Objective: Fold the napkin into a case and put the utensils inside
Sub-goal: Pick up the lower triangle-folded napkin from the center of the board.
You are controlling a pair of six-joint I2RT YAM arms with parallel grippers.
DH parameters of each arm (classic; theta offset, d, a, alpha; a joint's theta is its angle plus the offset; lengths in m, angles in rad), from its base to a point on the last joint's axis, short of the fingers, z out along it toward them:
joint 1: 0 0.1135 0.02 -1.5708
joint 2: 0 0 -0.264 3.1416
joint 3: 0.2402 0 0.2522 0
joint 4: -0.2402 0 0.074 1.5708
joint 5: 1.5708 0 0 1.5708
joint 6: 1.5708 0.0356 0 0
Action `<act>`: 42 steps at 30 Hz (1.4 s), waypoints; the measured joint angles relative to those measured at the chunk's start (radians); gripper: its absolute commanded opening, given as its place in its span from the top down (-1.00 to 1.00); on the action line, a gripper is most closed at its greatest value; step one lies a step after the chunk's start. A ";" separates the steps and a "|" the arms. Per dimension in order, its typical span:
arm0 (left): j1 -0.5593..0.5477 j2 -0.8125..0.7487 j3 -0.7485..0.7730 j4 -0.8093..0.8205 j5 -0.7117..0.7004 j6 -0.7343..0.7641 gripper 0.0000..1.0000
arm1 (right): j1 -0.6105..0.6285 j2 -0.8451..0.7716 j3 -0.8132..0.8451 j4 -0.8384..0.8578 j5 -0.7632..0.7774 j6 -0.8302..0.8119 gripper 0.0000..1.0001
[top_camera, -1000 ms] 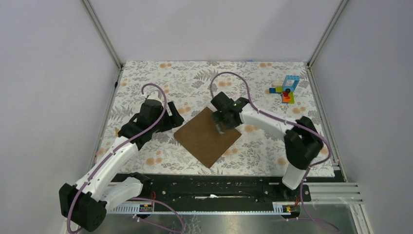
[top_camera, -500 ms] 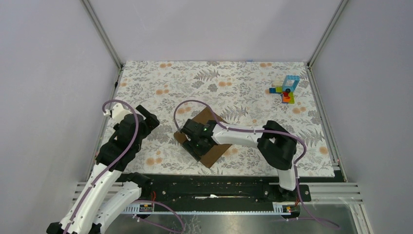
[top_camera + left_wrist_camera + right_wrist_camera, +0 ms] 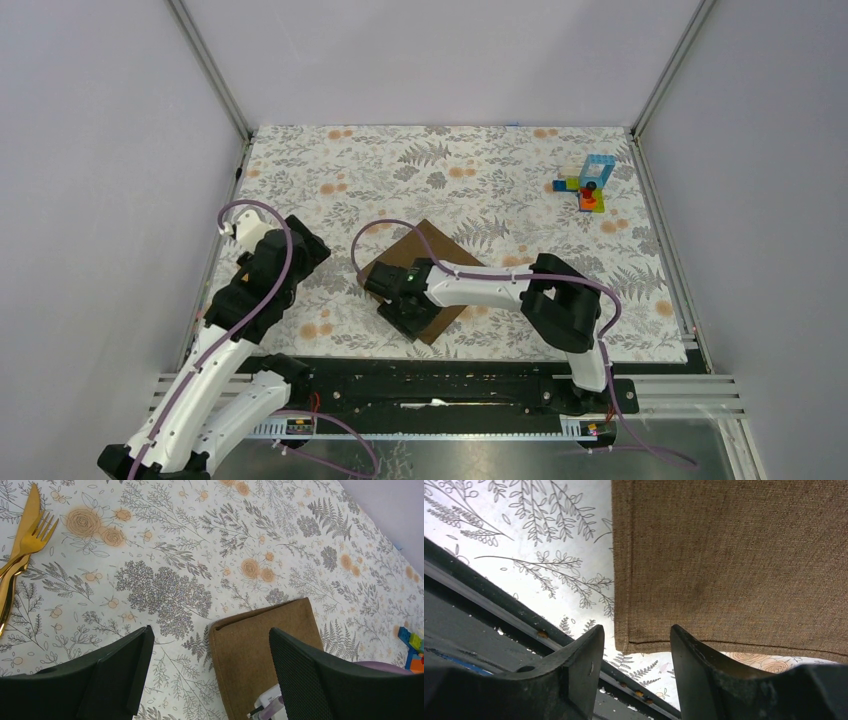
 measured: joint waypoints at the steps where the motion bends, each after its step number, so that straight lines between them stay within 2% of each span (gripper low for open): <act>1: 0.000 0.000 -0.002 -0.002 0.000 0.000 -0.81 | 0.006 0.000 0.005 -0.008 0.006 0.003 -0.17; 7: 0.000 0.001 -0.003 0.002 0.004 0.000 -0.84 | 0.020 0.005 0.013 -0.013 0.010 0.011 -0.07; 10: 0.000 0.005 -0.003 0.005 0.010 0.000 -0.85 | 0.020 0.017 0.010 -0.005 0.010 0.018 -0.14; 14: 0.000 0.005 -0.003 0.007 0.016 0.002 -0.86 | 0.021 0.039 0.004 0.006 0.018 0.023 -0.12; 20: 0.000 -0.009 -0.003 0.007 0.017 0.002 -0.86 | 0.034 0.038 -0.006 0.021 0.068 0.035 0.28; 28: 0.000 -0.016 -0.006 0.010 0.019 0.003 -0.94 | 0.066 0.034 -0.025 0.050 0.209 0.053 0.95; 32: 0.000 -0.014 -0.029 0.024 0.037 0.009 -0.97 | 0.069 0.005 -0.063 0.090 0.216 0.052 1.00; 37: 0.000 0.003 -0.059 0.053 0.090 0.012 -0.97 | 0.042 -0.053 -0.139 0.175 0.138 0.034 1.00; 42: 0.002 0.054 -0.110 0.118 0.184 -0.003 -0.97 | -0.087 -0.144 -0.275 0.309 -0.121 0.050 1.00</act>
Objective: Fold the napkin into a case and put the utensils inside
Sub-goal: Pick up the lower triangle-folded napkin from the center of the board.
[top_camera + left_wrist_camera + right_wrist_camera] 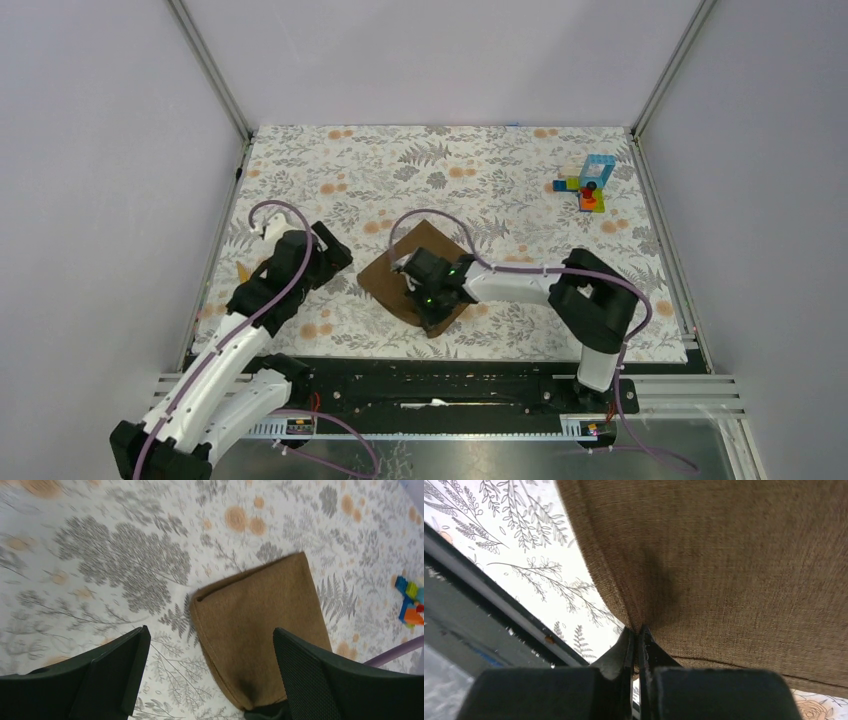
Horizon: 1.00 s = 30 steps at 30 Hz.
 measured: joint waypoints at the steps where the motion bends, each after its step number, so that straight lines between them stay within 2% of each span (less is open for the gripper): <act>1: 0.002 0.014 -0.013 0.014 0.024 -0.008 -0.97 | -0.039 -0.018 -0.031 0.027 -0.063 0.010 1.00; 6: 0.034 0.128 -0.105 0.119 0.197 -0.074 -0.97 | -0.198 -0.067 -0.151 0.145 -0.325 0.072 1.00; 12: 0.056 0.216 -0.248 0.288 0.401 -0.181 -0.97 | -0.306 -0.074 -0.234 0.278 -0.539 0.145 1.00; 18: 0.084 0.238 -0.383 0.474 0.516 -0.268 -0.97 | -0.362 -0.085 -0.275 0.346 -0.641 0.183 1.00; 30: 0.177 0.313 -0.469 0.775 0.637 -0.333 -0.97 | -0.410 -0.105 -0.312 0.428 -0.721 0.224 1.00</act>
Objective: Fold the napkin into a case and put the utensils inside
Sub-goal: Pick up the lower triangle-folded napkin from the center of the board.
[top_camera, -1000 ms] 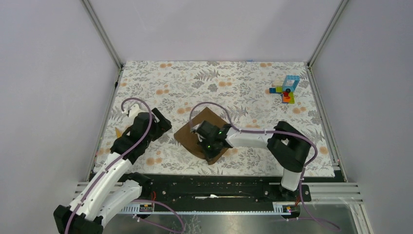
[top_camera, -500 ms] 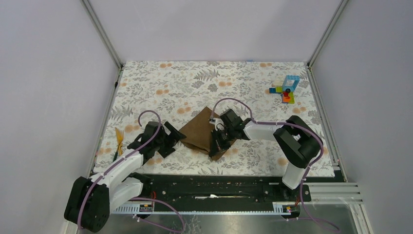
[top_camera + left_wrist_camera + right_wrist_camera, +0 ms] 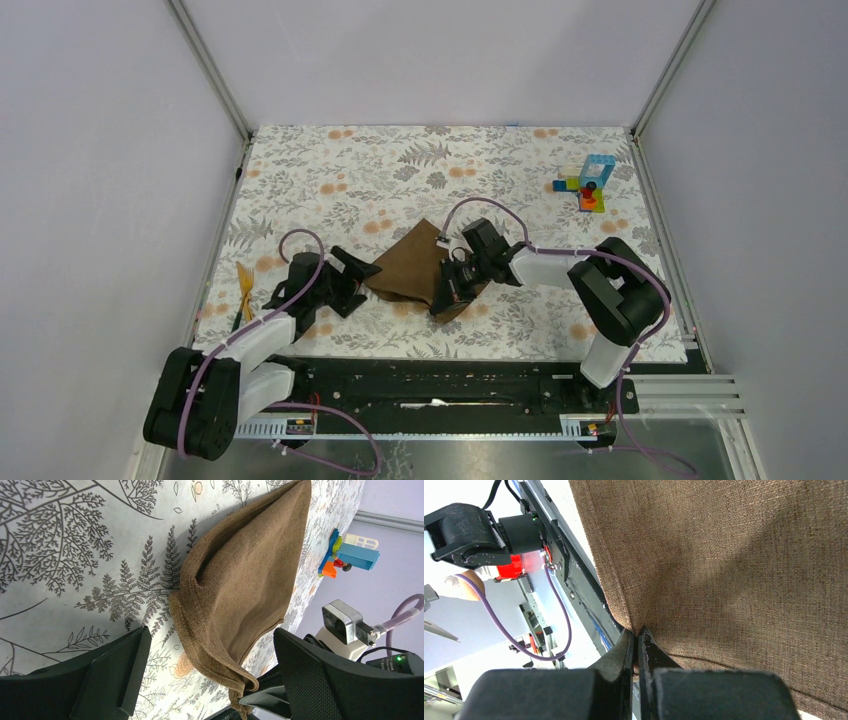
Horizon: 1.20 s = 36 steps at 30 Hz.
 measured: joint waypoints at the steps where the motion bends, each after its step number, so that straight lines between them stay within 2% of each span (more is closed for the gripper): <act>1: 0.002 0.003 -0.001 0.007 0.002 0.000 -0.97 | -0.003 0.000 -0.002 0.003 -0.002 0.003 1.00; 6: 0.018 0.023 -0.005 0.032 0.004 0.008 -0.74 | -0.010 -0.001 -0.002 0.013 -0.018 0.010 1.00; 13: 0.023 0.047 0.046 -0.012 -0.050 0.122 -0.82 | -0.016 -0.001 -0.002 0.016 -0.033 0.012 1.00; 21: 0.024 0.140 0.097 0.033 -0.031 0.266 -0.75 | -0.021 -0.001 -0.002 0.017 -0.051 0.013 1.00; 28: 0.024 0.216 0.132 0.074 0.006 0.383 -0.37 | -0.024 -0.001 -0.002 0.016 -0.052 0.012 1.00; 36: 0.024 0.167 0.132 -0.048 -0.002 0.428 -0.10 | -0.024 -0.001 -0.002 0.013 -0.052 0.008 1.00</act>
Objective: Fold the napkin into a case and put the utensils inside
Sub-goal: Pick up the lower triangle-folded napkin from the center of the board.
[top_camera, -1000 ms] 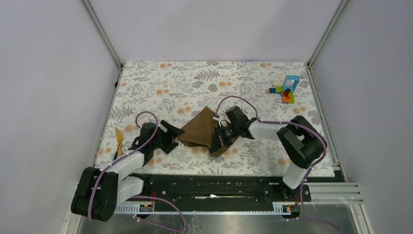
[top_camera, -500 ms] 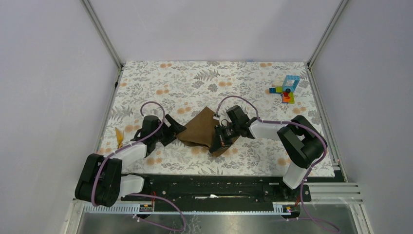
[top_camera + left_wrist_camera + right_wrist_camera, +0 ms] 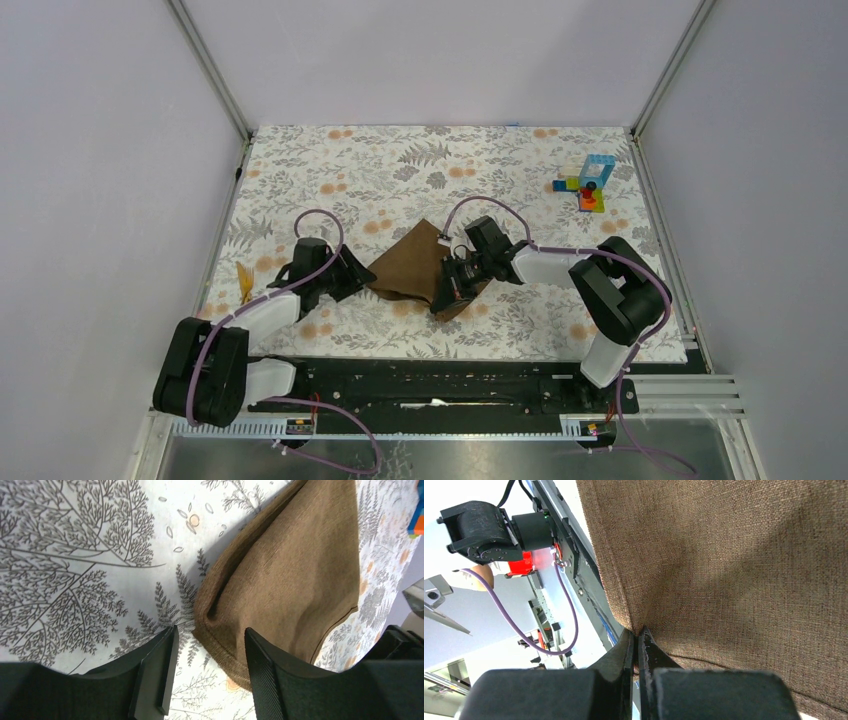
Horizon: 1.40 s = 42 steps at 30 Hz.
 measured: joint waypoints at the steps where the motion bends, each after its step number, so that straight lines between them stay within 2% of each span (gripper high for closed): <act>1: 0.000 -0.006 0.000 -0.017 0.000 0.000 -0.07 | 0.000 0.000 0.000 -0.002 0.000 -0.002 1.00; 9: 0.000 -0.005 0.016 -0.050 0.005 -0.004 -0.01 | 0.000 -0.003 0.000 -0.018 0.000 -0.007 1.00; 13: 0.000 0.027 0.021 -0.034 0.005 -0.003 0.08 | 0.000 -0.019 0.000 -0.019 0.001 -0.007 1.00; 22: 0.000 -0.002 0.030 -0.054 0.001 0.001 0.54 | 0.000 -0.026 0.000 -0.020 0.001 -0.014 1.00; 26: 0.000 -0.025 0.057 -0.086 0.001 0.007 0.61 | 0.000 -0.026 -0.002 -0.019 0.001 -0.017 1.00; 30: 0.000 -0.026 0.097 -0.135 0.002 0.008 0.85 | -0.001 -0.026 -0.014 -0.018 0.003 -0.017 1.00; 32: -0.002 -0.017 0.124 -0.165 0.008 0.007 0.76 | -0.004 -0.026 -0.020 -0.014 0.003 -0.016 1.00; 36: -0.004 0.037 0.192 -0.221 0.016 -0.003 0.97 | -0.026 -0.025 -0.026 -0.013 0.006 -0.016 1.00; 42: -0.023 0.147 0.327 -0.315 0.021 -0.046 1.00 | -0.052 0.000 -0.017 -0.045 0.027 -0.033 1.00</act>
